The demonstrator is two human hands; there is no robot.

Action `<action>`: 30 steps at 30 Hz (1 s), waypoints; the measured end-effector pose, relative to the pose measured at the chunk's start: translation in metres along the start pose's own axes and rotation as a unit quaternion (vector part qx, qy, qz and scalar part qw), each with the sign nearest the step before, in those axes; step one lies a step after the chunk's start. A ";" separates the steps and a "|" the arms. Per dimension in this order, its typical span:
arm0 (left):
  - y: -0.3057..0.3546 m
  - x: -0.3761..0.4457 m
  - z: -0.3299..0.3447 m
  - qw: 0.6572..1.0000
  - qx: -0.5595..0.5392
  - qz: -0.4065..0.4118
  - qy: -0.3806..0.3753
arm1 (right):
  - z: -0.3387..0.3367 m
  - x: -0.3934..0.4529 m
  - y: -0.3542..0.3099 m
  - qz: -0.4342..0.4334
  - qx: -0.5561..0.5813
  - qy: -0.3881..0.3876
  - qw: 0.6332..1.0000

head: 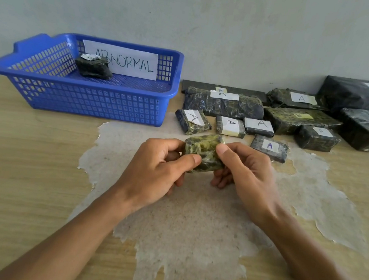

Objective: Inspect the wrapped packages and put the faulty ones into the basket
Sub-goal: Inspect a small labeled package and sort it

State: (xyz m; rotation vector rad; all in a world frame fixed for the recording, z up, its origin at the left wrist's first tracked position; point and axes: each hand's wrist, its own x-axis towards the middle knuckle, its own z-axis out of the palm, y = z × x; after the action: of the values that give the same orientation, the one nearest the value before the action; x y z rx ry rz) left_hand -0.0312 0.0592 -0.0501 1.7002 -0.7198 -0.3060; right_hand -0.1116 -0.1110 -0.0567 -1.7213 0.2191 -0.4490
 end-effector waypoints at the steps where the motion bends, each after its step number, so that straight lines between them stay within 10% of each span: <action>1: 0.000 0.000 0.000 1.000 0.000 0.004 0.001 | 0.000 0.000 0.000 0.000 -0.004 0.000 1.000; 30: -0.003 0.003 0.002 0.996 -0.077 0.019 0.051 | 0.001 -0.002 0.003 -0.036 0.010 -0.028 0.999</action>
State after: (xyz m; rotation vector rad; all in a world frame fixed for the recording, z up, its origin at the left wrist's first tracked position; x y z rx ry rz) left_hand -0.0290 0.0560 -0.0528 1.5435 -0.6363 -0.2402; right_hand -0.1125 -0.1101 -0.0599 -1.7236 0.1122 -0.4545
